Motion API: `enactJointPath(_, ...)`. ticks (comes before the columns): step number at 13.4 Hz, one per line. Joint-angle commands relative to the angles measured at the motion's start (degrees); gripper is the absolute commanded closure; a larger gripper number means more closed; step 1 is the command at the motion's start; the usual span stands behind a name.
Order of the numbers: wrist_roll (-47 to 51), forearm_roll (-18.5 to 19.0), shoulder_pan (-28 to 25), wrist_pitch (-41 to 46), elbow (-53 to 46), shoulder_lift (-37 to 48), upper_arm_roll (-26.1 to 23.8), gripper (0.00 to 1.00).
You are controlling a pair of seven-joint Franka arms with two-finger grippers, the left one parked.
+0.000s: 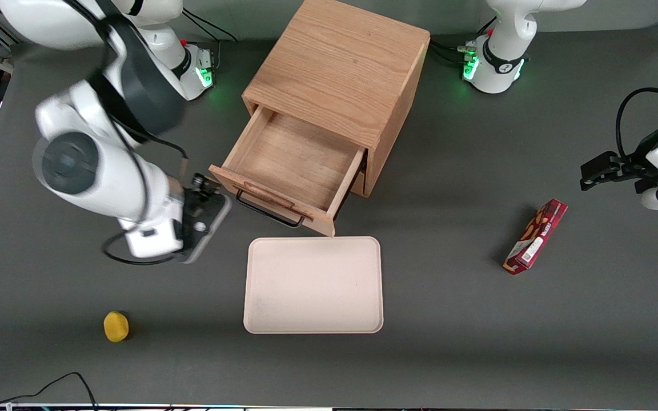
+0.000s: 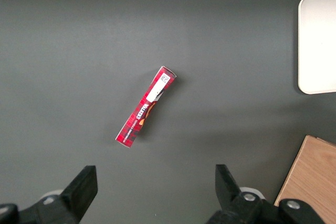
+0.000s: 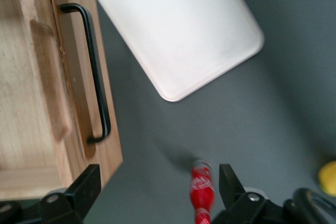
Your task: Open upper drawer
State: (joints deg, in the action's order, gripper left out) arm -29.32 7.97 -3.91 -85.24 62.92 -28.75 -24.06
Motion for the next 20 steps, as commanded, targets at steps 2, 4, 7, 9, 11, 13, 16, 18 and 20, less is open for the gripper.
enactJointPath(2,-3.8,0.0,6.5,4.2,2.3,7.6,-0.4,0.0)
enactJointPath(4,-3.1,0.0,8.7,4.6,4.4,11.3,-0.5,0.0)
enactJointPath(7,10.4,-0.1,10.9,6.1,6.8,14.8,-0.5,0.0)
enactJointPath(9,19.8,-2.3,12.2,5.4,9.9,18.6,-0.5,0.0)
enactJointPath(11,20.4,-9.4,18.2,4.5,12.2,22.7,-0.6,0.0)
enactJointPath(13,20.4,-15.4,24.2,1.9,19.8,29.8,-0.5,0.0)
enactJointPath(16,20.3,-19.0,29.5,-2.6,30.2,40.2,-0.4,0.02)
enactJointPath(18,19.4,-18.9,30.6,1.8,29.5,40.3,0.6,0.05)
enactJointPath(20,19.4,-18.9,31.4,1.8,29.5,39.7,0.9,0.0)
